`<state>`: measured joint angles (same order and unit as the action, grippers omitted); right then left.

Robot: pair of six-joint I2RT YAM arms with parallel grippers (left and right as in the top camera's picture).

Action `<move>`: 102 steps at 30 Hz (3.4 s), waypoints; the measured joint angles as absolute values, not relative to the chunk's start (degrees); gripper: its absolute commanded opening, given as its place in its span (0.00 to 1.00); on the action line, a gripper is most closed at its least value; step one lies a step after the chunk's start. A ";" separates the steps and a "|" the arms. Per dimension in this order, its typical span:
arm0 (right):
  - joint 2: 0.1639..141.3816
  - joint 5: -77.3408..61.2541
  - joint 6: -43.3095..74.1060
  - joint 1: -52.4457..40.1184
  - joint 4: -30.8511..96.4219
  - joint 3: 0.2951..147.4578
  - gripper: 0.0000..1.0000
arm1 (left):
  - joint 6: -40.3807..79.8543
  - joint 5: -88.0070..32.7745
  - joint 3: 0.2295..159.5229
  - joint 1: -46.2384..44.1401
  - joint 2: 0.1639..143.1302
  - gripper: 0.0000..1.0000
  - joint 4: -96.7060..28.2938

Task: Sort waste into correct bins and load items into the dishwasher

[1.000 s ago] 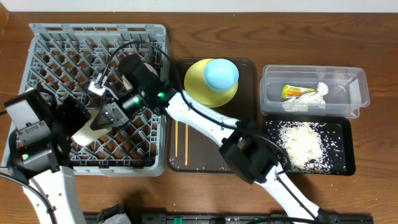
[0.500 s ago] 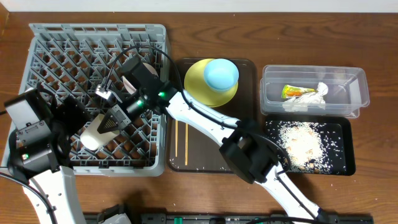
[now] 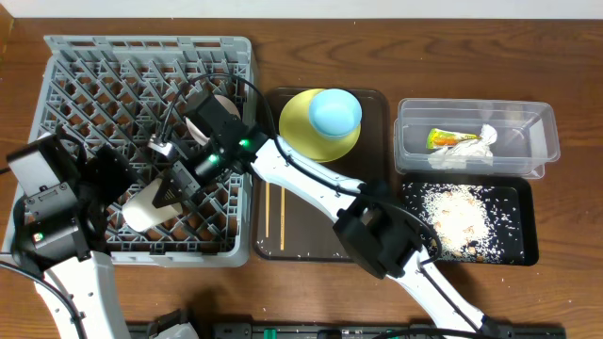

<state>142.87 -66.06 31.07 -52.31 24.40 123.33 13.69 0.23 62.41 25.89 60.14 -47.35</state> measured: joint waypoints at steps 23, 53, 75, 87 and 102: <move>142.34 -59.79 25.39 -46.39 37.58 123.22 0.44 | 13.69 0.23 62.41 25.89 60.14 0.95 -47.33; 134.23 3.33 8.36 -33.36 66.89 123.17 0.50 | 13.69 0.23 62.41 25.89 60.25 0.94 -47.35; 122.67 -0.51 7.62 -33.30 63.44 122.93 0.01 | 13.69 0.23 62.41 25.89 60.25 0.94 -47.35; 120.53 -34.00 20.01 -32.84 19.11 123.39 0.01 | 13.69 0.25 62.41 25.89 60.29 0.94 -47.27; 147.46 -48.27 57.65 -36.56 -47.53 123.90 0.01 | 13.69 0.25 62.50 25.89 60.34 0.95 -47.33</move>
<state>147.46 -48.27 57.65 -36.56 -47.53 123.90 13.69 0.25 62.50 25.89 60.34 -47.33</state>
